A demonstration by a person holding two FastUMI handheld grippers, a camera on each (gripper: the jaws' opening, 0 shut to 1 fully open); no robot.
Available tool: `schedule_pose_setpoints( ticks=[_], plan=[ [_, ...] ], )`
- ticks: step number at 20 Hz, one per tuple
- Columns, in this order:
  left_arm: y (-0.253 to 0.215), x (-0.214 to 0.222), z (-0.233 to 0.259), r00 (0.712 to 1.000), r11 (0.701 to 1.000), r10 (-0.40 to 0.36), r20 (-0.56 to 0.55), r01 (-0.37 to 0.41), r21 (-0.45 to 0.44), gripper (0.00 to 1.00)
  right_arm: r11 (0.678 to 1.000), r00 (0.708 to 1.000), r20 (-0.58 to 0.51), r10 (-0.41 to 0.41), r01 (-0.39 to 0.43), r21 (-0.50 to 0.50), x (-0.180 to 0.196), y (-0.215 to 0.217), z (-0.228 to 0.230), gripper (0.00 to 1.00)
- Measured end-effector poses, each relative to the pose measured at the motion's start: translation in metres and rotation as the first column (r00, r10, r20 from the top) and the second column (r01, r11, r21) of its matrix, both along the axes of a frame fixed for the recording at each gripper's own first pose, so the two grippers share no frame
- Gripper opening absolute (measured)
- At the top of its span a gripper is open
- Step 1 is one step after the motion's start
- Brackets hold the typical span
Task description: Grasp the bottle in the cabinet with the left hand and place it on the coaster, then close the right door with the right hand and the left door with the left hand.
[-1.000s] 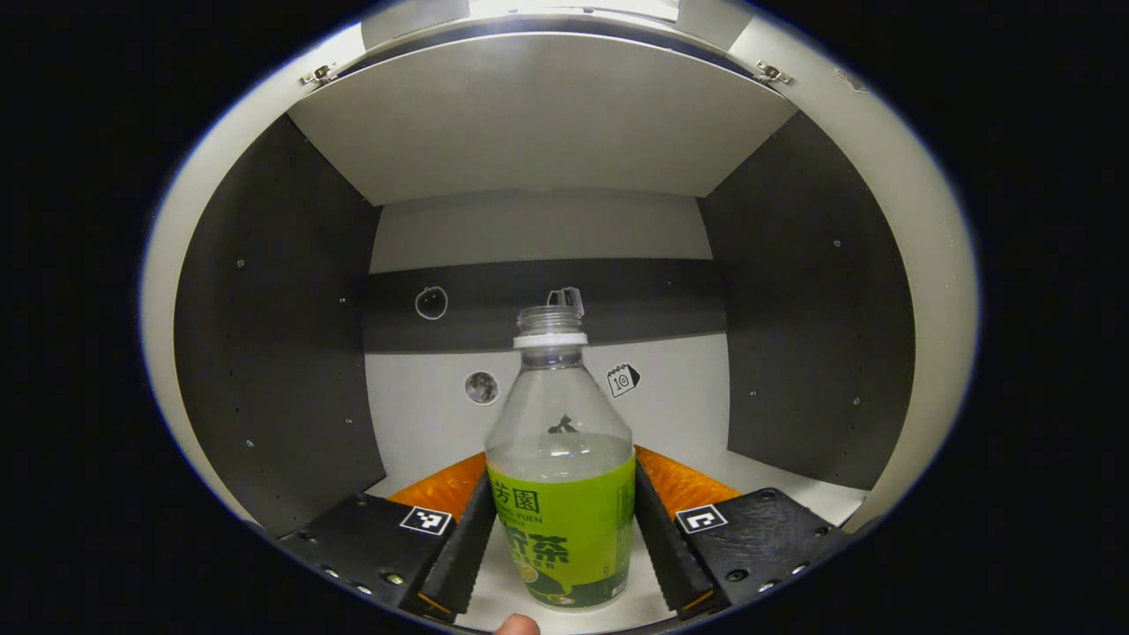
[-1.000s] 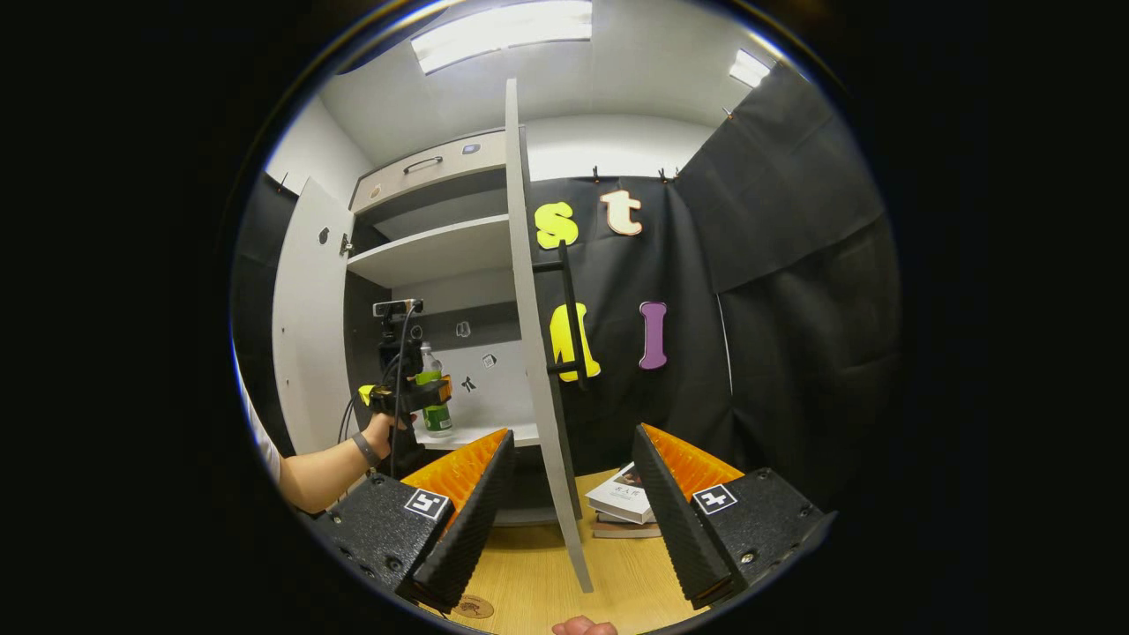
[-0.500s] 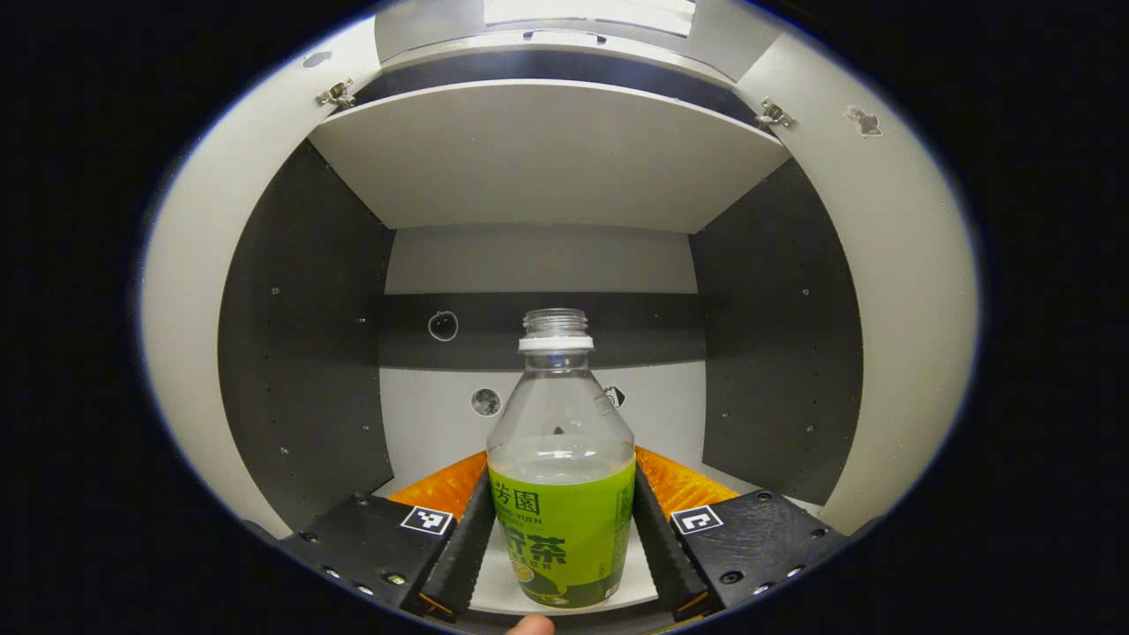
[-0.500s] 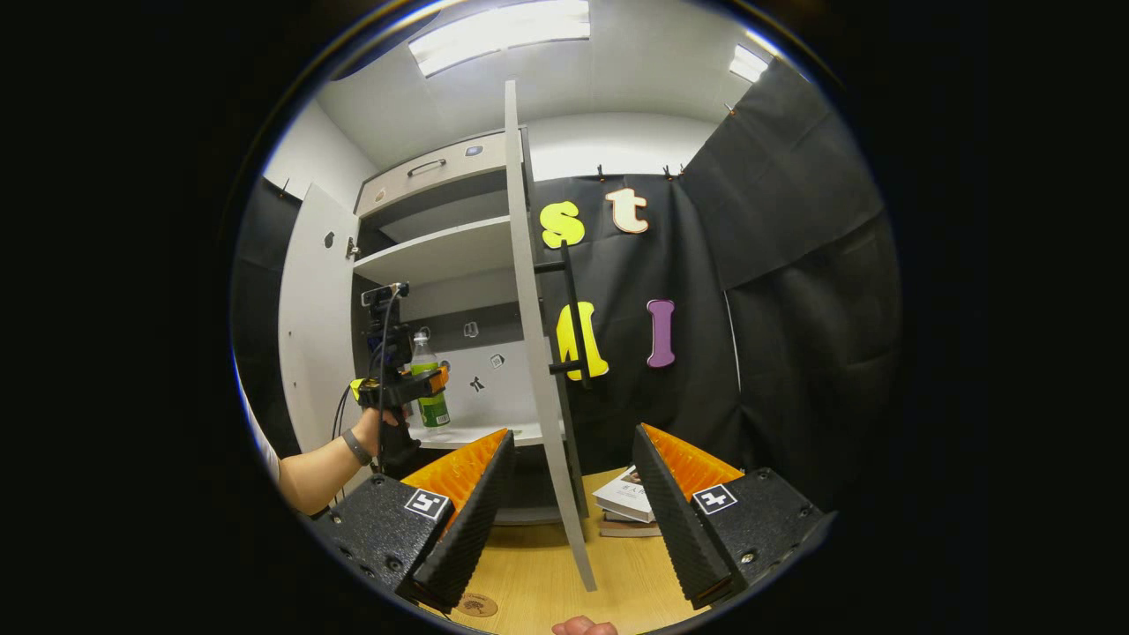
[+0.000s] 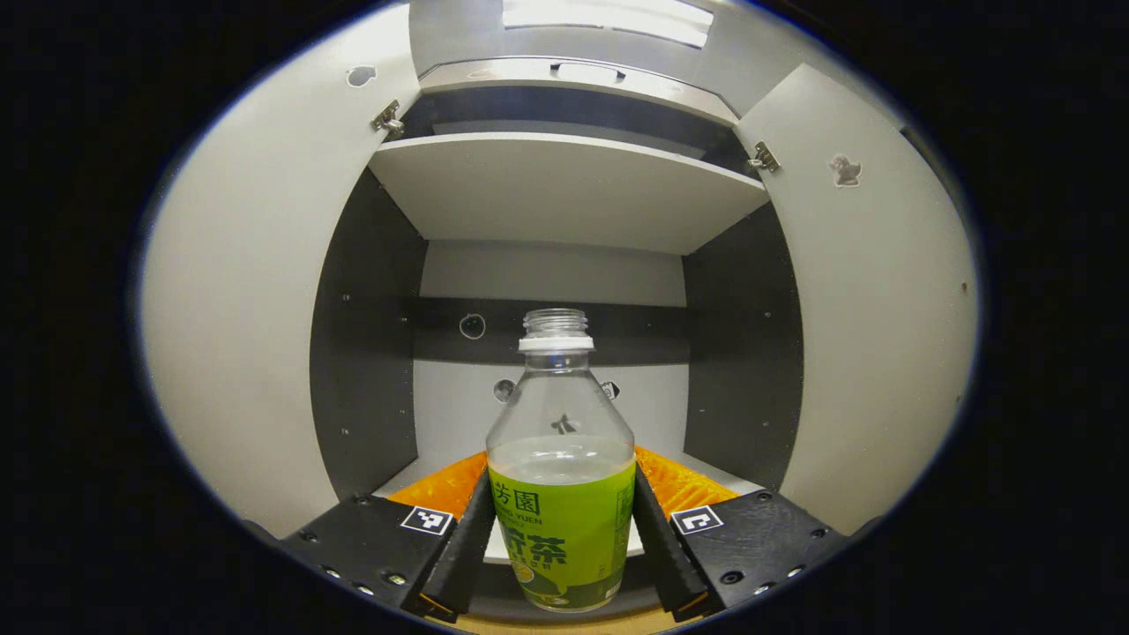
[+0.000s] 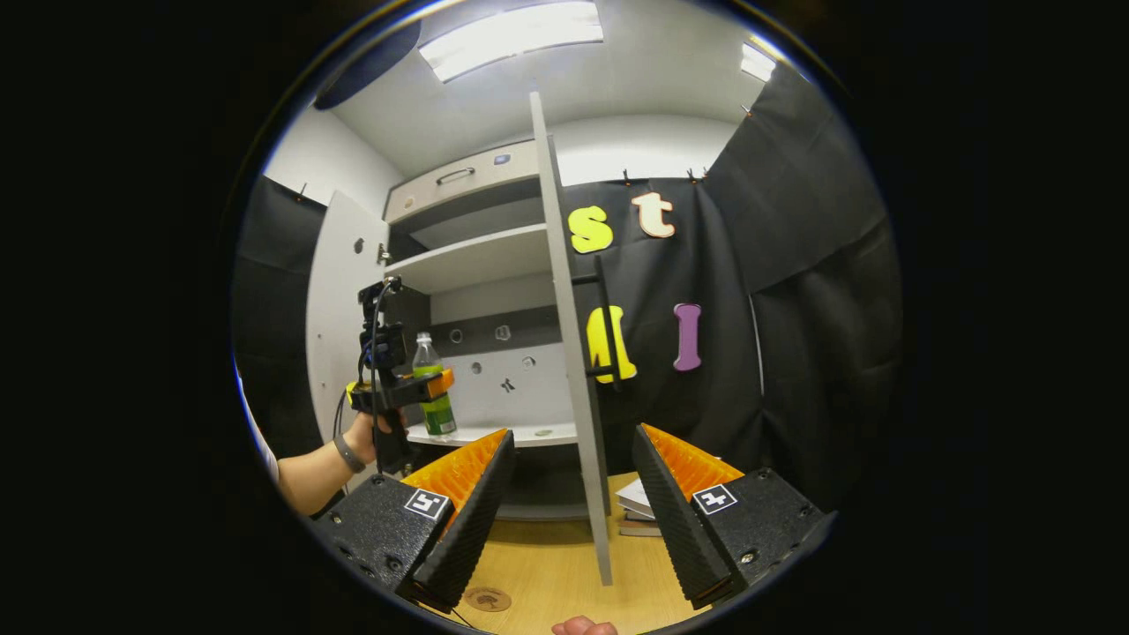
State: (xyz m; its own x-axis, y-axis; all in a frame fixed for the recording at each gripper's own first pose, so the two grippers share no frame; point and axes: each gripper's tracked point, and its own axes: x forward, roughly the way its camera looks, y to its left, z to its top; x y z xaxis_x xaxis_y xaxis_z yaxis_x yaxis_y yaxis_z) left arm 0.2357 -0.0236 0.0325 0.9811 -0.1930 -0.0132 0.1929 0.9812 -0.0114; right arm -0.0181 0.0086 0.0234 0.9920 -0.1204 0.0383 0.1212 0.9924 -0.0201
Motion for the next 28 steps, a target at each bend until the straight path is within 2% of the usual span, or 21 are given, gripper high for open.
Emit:
schedule_pose_setpoints(
  ticks=[4,7,12,19,22,28],
  plan=[
    [0.002,-0.046,-0.02,1.0,0.999,0.018,-0.001,-0.018,0.029,0.75,0.998,0.998,-0.002,0.066,-0.066,-0.022,-0.005,0.015,0.006,0.82],
    [0.001,-0.076,-0.047,0.999,0.997,0.044,-0.001,-0.044,0.069,0.75,0.99,0.99,0.011,0.142,-0.142,-0.001,-0.008,0.036,0.008,0.82],
    [-0.016,-0.121,-0.096,0.999,0.997,0.035,-0.027,-0.033,0.065,0.75,0.984,0.984,-0.023,0.176,-0.175,0.025,-0.013,0.046,0.007,0.83],
    [-0.027,-0.169,-0.153,0.998,0.996,0.055,-0.022,-0.053,0.072,0.75,0.992,0.992,-0.067,0.104,-0.109,-0.065,-0.014,0.033,0.018,0.83],
    [-0.019,-0.18,-0.187,0.993,0.992,0.113,-0.023,-0.112,0.061,0.75,0.988,0.991,-0.079,0.105,-0.112,-0.103,-0.012,0.041,0.03,0.83],
    [-0.024,-0.195,-0.258,0.988,0.983,0.137,-0.073,-0.127,0.133,0.75,0.987,0.993,-0.067,0.101,-0.108,-0.12,-0.011,0.055,0.043,0.83]
  ],
)
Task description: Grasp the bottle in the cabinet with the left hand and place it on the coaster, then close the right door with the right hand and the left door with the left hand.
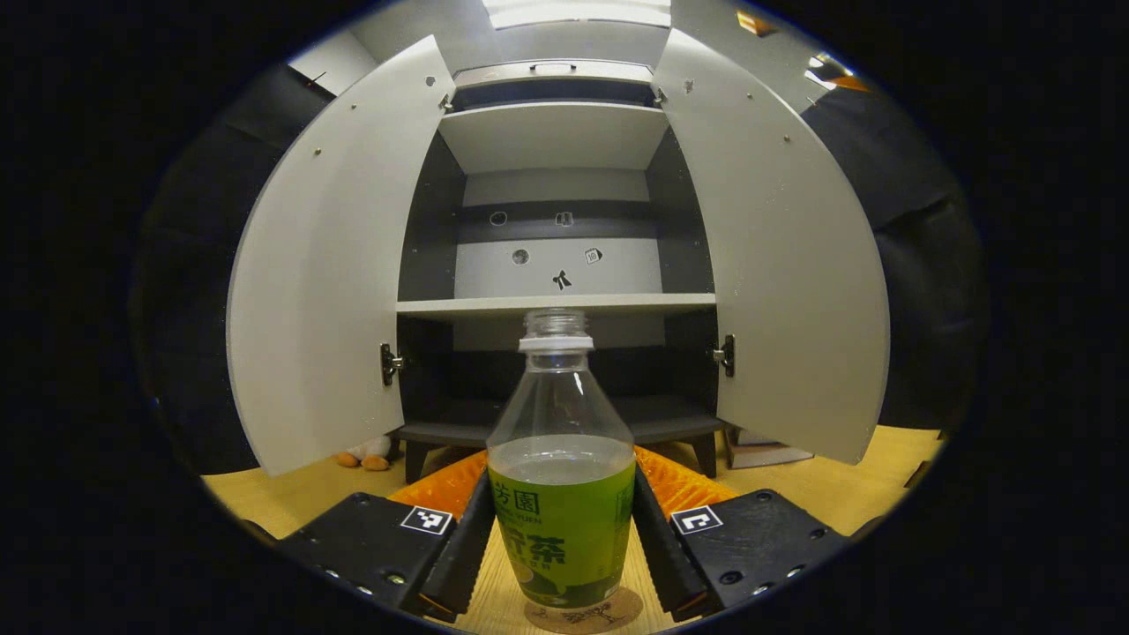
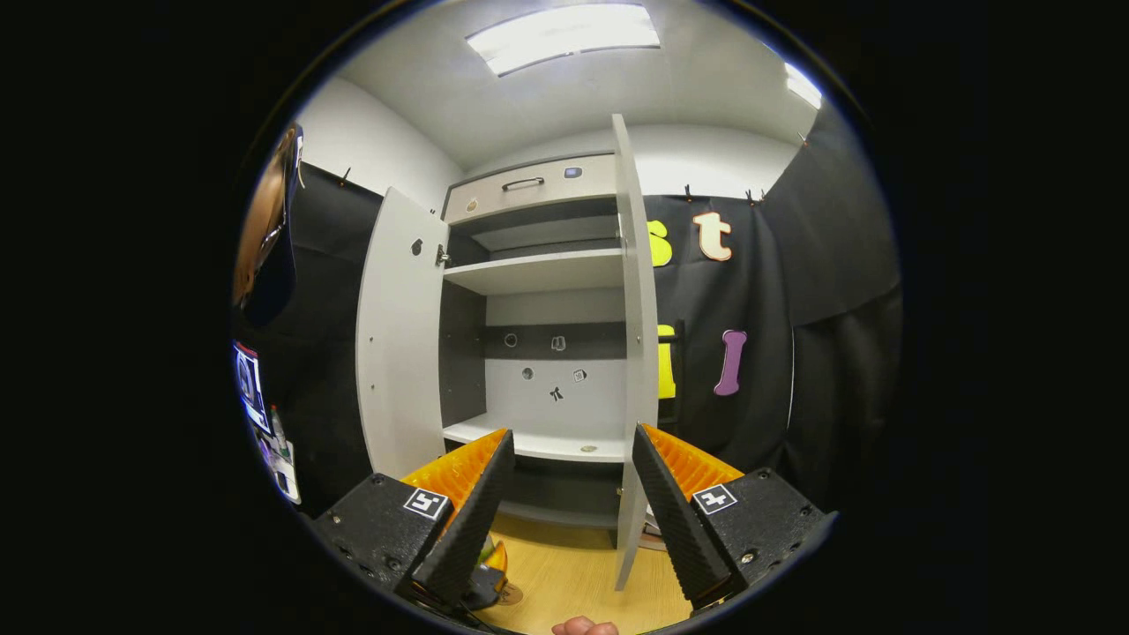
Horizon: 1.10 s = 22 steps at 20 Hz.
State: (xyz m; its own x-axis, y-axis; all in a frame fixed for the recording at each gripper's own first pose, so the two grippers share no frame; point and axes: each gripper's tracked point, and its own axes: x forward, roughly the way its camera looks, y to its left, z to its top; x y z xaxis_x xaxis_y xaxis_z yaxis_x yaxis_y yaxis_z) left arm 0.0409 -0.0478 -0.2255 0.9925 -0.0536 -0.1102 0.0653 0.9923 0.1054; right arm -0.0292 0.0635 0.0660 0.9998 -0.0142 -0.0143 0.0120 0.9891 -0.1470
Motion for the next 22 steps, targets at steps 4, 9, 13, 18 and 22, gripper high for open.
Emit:
schedule_pose_setpoints(
  ticks=[4,9,13,18,22],
  plan=[
    [-0.004,-0.001,-0.012,1.0,1.0,-0.006,0.0,0.006,0.008,0.75,0.998,1.0,-0.021,-0.014,0.015,0.053,0.0,-0.002,-0.007,0.83],
    [-0.008,-0.002,-0.026,0.999,0.999,-0.031,-0.015,0.03,-0.035,0.75,0.998,0.998,-0.045,-0.043,0.046,0.052,0.003,-0.013,-0.014,0.83],
    [-0.01,-0.003,-0.037,0.999,0.998,-0.035,-0.037,0.033,-0.049,0.75,0.997,0.996,-0.064,-0.058,0.062,0.048,0.007,-0.019,-0.018,0.83],
    [-0.014,-0.006,-0.04,0.998,0.996,-0.05,-0.038,0.047,-0.08,0.76,0.998,0.996,-0.078,-0.051,0.054,0.041,0.015,-0.017,-0.021,0.83],
    [-0.016,-0.008,-0.045,0.996,0.995,-0.064,-0.065,0.059,-0.081,0.78,0.997,0.996,-0.085,-0.042,0.047,0.055,0.021,-0.015,-0.023,0.83]
  ],
)
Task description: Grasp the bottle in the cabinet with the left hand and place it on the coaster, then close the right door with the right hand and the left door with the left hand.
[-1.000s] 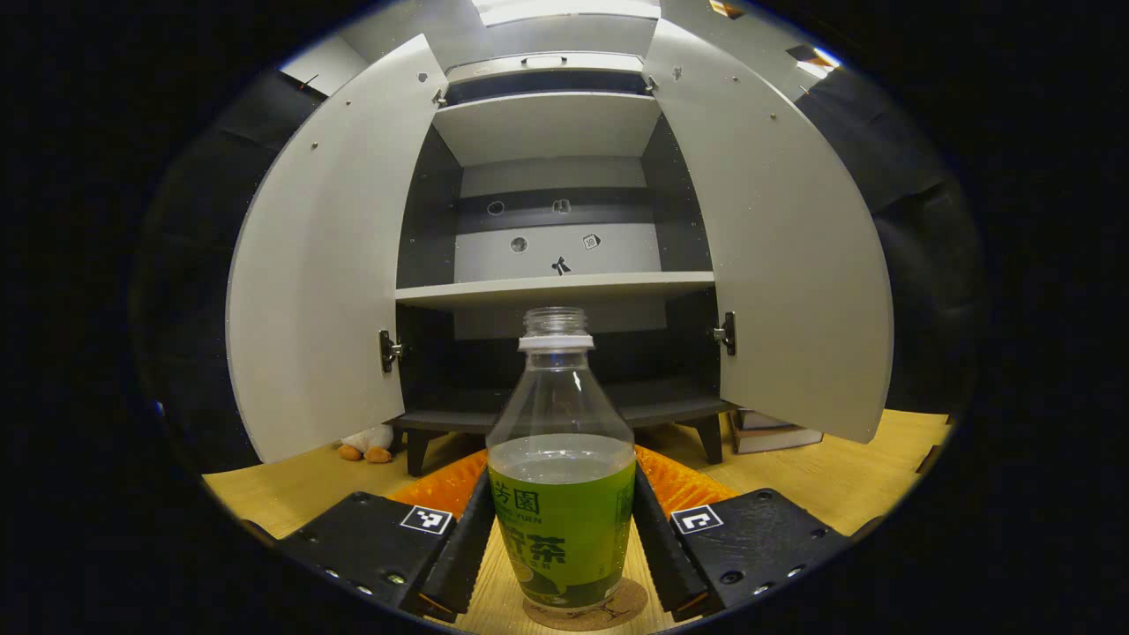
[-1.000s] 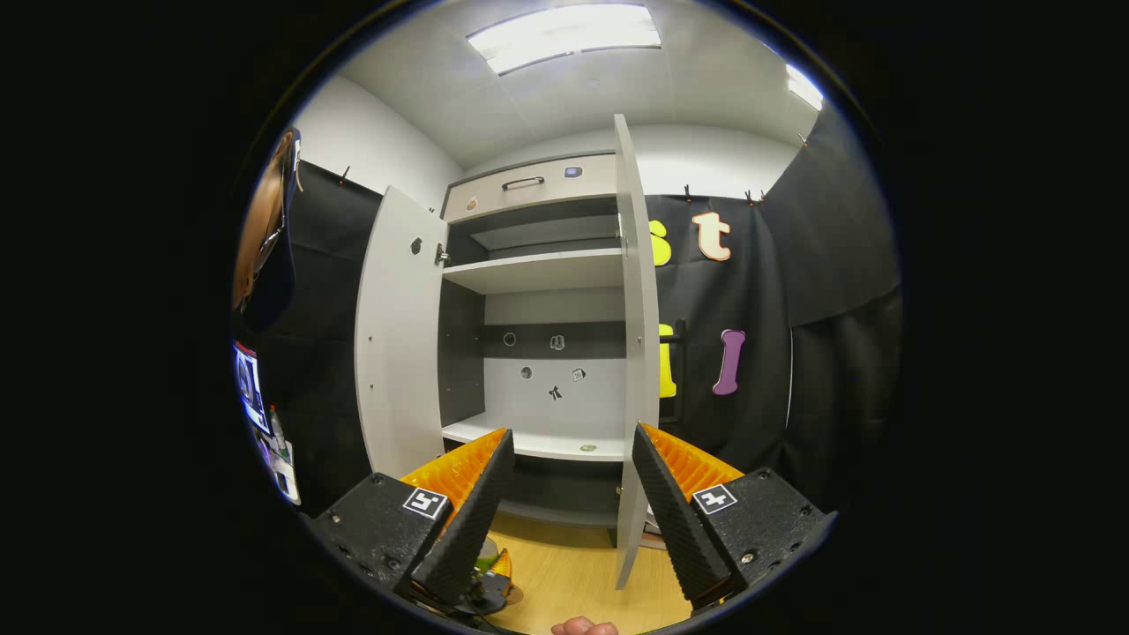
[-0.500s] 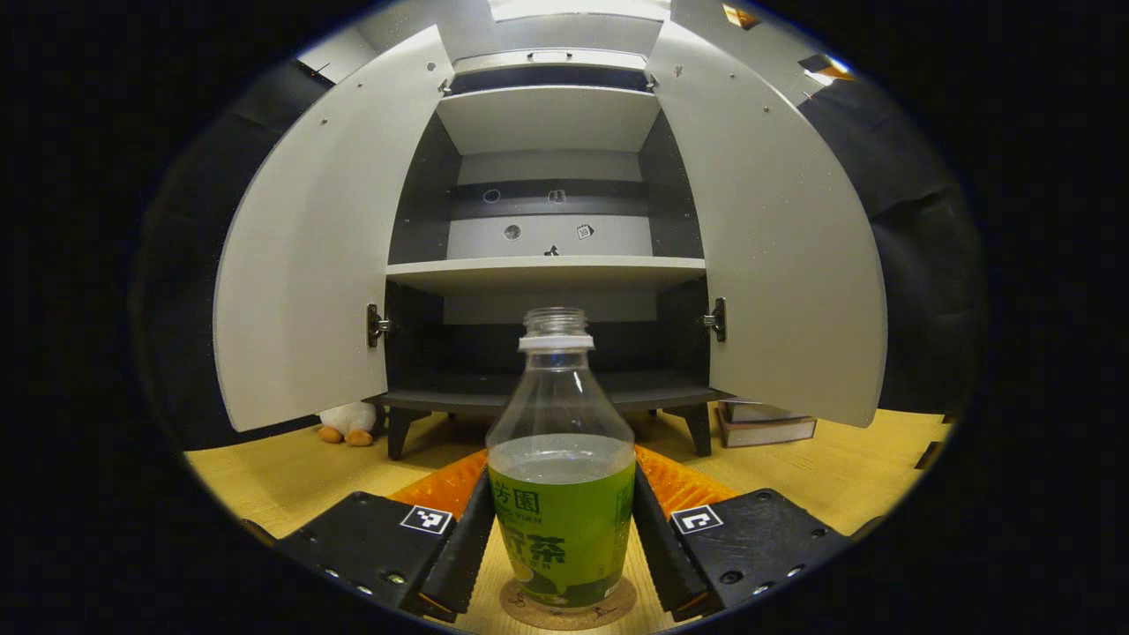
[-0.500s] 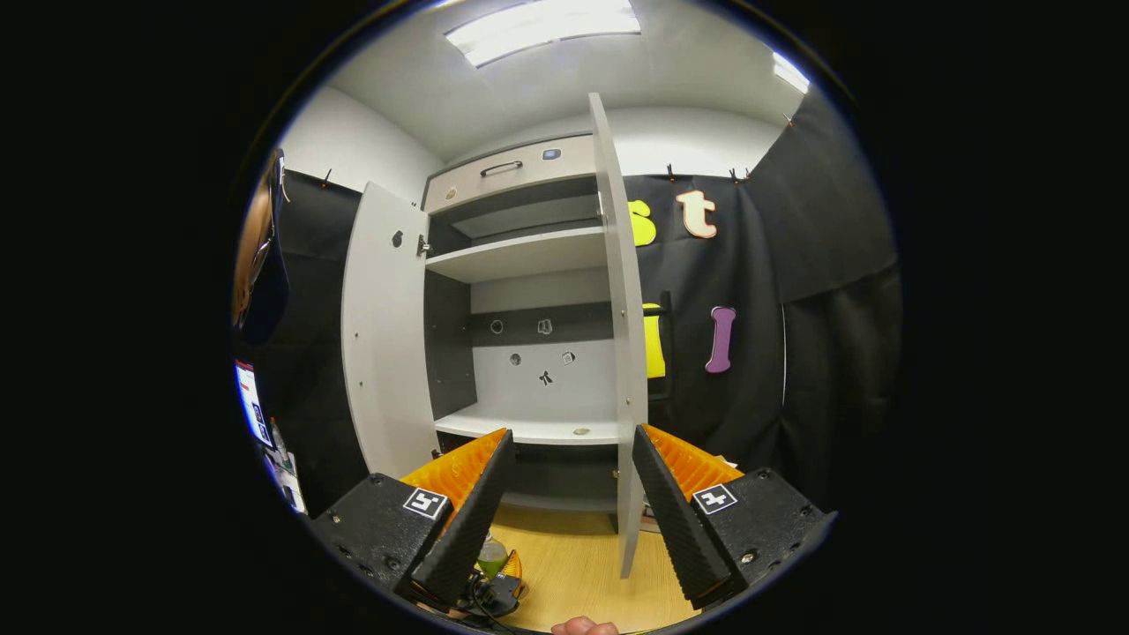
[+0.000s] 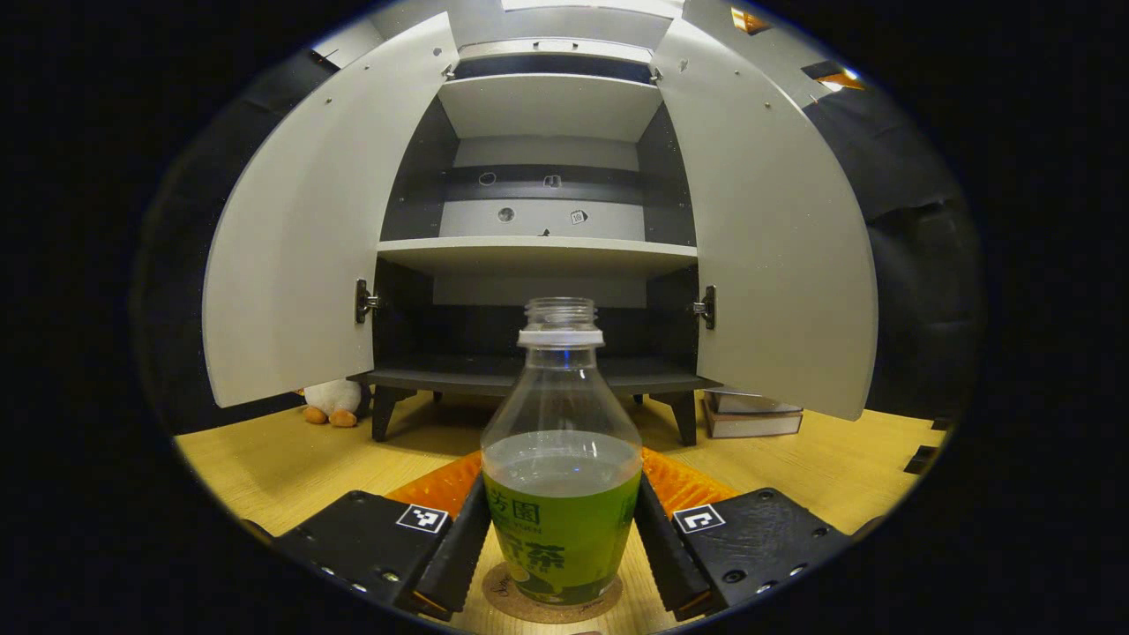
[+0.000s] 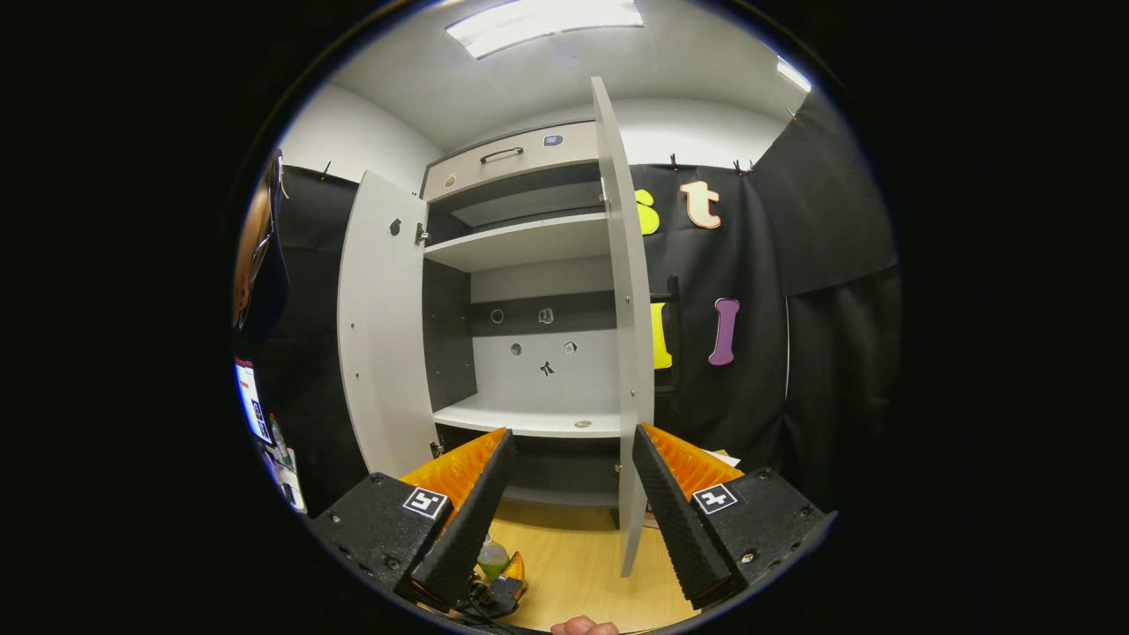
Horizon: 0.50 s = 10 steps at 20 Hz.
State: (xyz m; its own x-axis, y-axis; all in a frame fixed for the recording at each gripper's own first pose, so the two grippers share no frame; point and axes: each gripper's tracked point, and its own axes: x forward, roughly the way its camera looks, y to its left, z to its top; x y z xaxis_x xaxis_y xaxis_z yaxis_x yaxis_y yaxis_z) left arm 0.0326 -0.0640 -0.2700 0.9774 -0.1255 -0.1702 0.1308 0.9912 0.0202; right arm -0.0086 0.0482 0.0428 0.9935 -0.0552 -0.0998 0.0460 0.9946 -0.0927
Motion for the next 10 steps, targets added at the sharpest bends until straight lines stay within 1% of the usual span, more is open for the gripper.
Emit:
schedule_pose_setpoints(
  ticks=[2,3,5,6,8,10],
  plan=[
    [-0.002,-0.001,-0.001,1.0,1.0,-0.015,-0.017,0.015,-0.001,0.78,1.0,1.0,0.001,0.007,-0.007,0.005,0.002,0.002,0.0,0.83],
    [-0.001,-0.002,-0.001,1.0,1.0,-0.018,-0.024,0.018,-0.005,0.85,1.0,1.0,0.004,0.008,-0.008,0.005,0.002,0.002,0.0,0.83],
    [0.001,-0.003,0.007,1.0,1.0,-0.014,-0.007,0.014,-0.011,0.92,1.0,1.0,0.005,0.005,-0.005,0.005,0.001,0.0,-0.001,0.83],
    [0.002,-0.003,0.011,1.0,1.0,-0.014,0.0,0.014,-0.013,0.93,1.0,1.0,0.005,0.004,-0.004,0.006,0.001,-0.001,-0.001,0.83],
    [0.001,-0.004,0.017,1.0,0.999,-0.027,-0.003,0.027,-0.023,0.94,1.0,1.0,0.007,0.002,-0.002,0.012,0.0,-0.002,-0.002,0.83],
    [0.005,-0.006,0.033,1.0,1.0,-0.02,0.014,0.021,-0.021,0.94,1.0,1.0,0.01,0.001,-0.001,0.027,-0.002,-0.004,-0.003,0.83]
  ],
)
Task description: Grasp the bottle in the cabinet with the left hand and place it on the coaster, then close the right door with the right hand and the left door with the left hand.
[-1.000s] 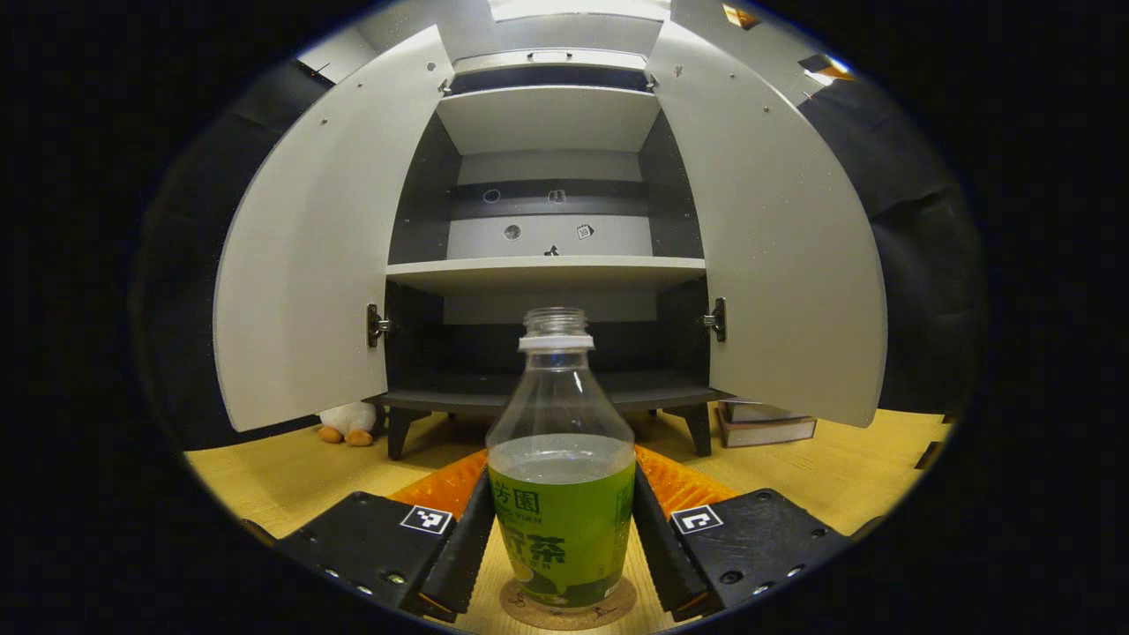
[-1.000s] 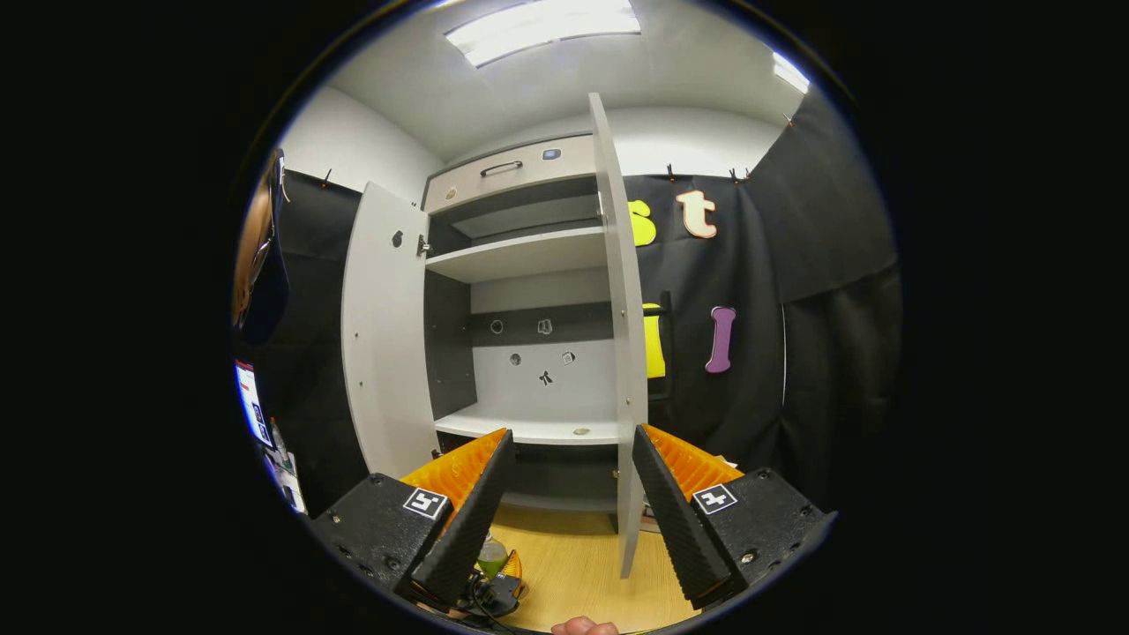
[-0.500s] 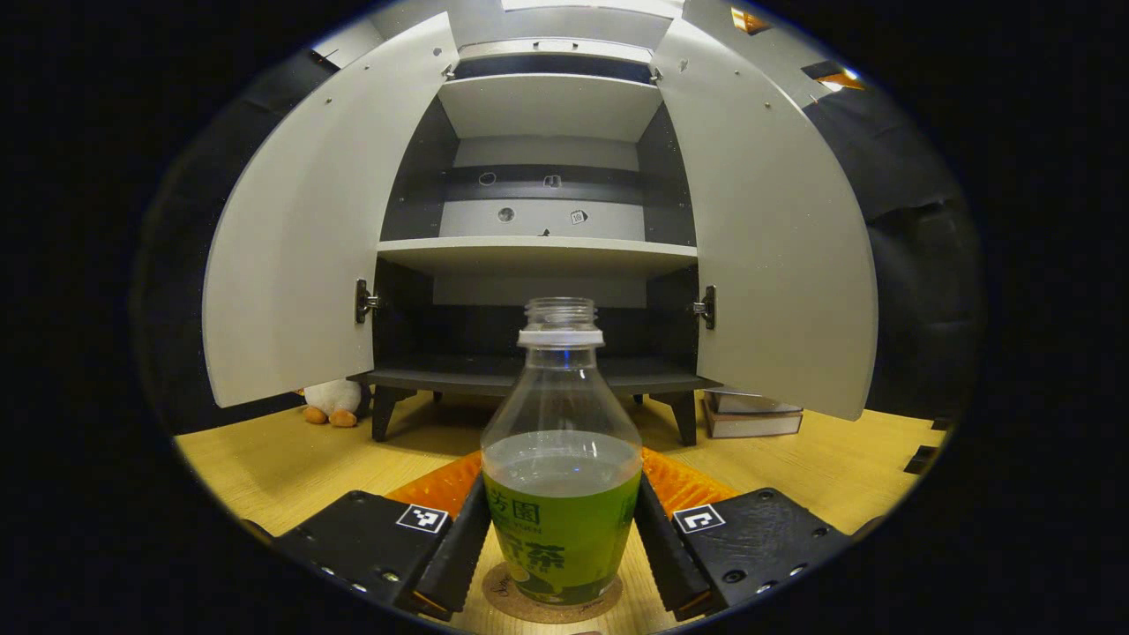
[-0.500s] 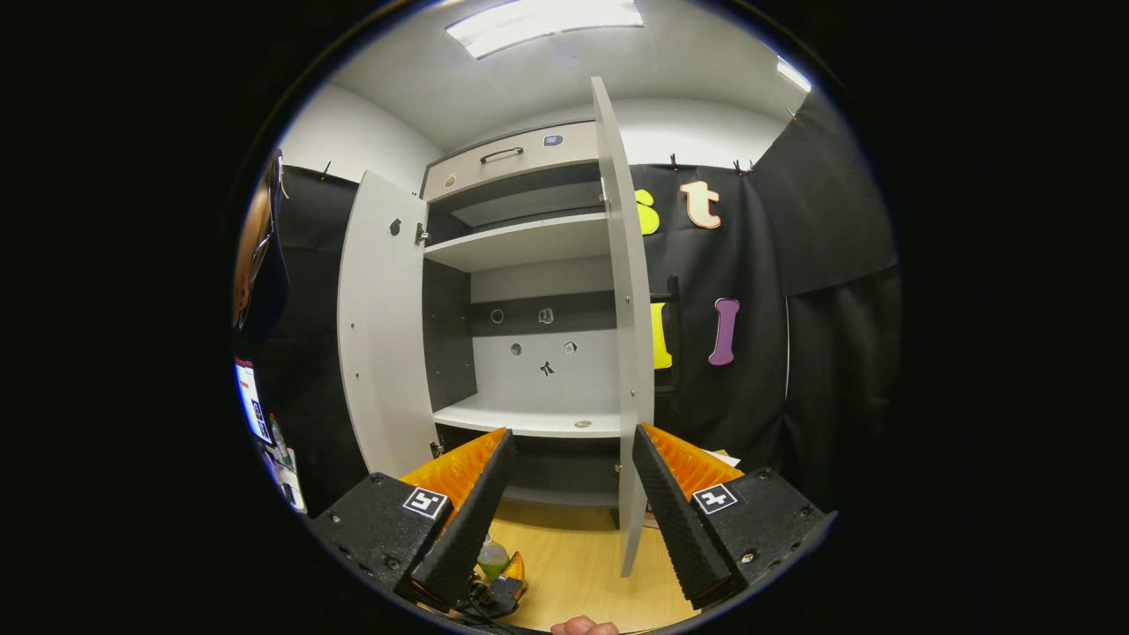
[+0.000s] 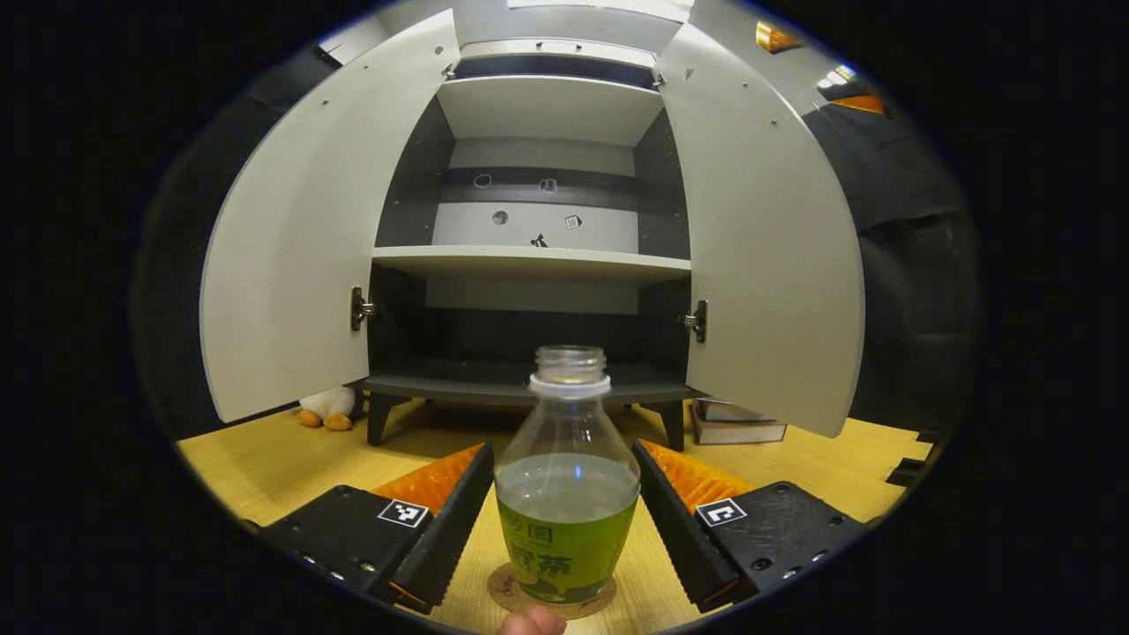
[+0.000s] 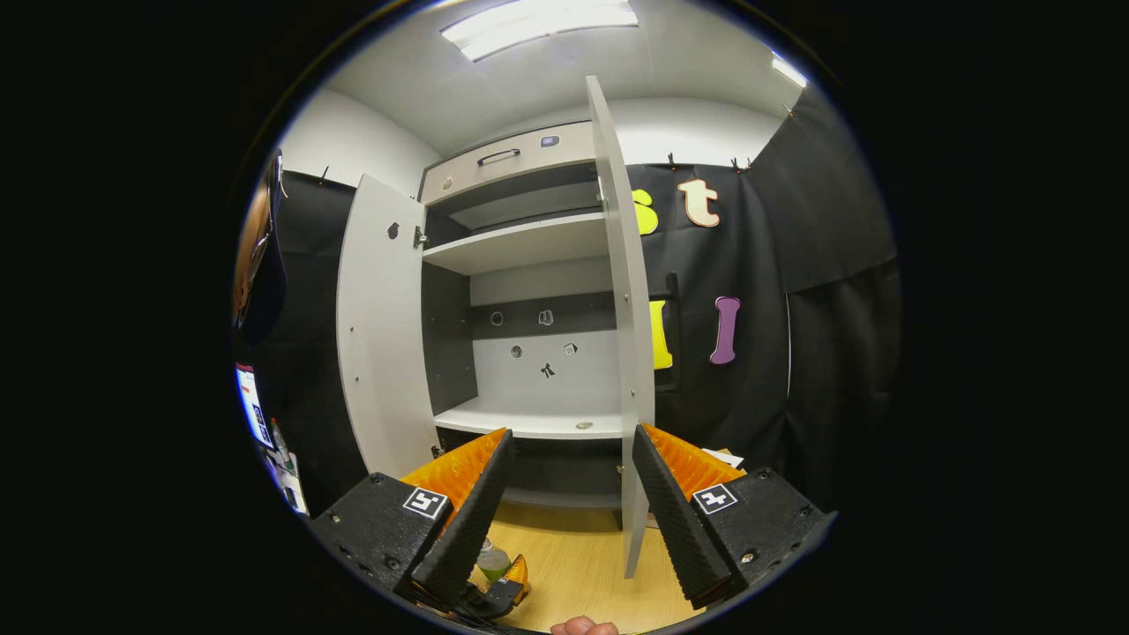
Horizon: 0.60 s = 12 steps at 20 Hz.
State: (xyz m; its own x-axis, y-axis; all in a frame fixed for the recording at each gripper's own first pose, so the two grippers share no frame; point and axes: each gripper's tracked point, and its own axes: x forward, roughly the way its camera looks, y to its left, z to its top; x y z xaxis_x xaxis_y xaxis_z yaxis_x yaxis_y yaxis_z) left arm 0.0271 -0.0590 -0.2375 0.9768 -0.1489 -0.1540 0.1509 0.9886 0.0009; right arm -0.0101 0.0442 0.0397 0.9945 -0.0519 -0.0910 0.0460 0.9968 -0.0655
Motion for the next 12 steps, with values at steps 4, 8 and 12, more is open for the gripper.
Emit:
schedule_pose_setpoints(
  ticks=[4,8,12],
  plan=[
    [0.002,-0.003,0.041,0.999,0.999,-0.019,0.045,0.02,-0.029,0.94,1.0,1.0,0.023,-0.009,0.009,0.012,-0.002,-0.009,0.001,0.83],
    [0.011,-0.006,0.105,0.995,0.999,-0.014,0.102,0.019,-0.05,0.94,1.0,0.999,0.046,-0.025,0.025,0.008,-0.005,-0.022,-0.003,0.83],
    [0.022,-0.011,0.142,0.997,0.998,0.02,0.074,-0.015,-0.059,0.93,0.999,0.997,0.077,-0.028,0.025,0.038,-0.004,-0.026,-0.007,0.83]
  ],
)
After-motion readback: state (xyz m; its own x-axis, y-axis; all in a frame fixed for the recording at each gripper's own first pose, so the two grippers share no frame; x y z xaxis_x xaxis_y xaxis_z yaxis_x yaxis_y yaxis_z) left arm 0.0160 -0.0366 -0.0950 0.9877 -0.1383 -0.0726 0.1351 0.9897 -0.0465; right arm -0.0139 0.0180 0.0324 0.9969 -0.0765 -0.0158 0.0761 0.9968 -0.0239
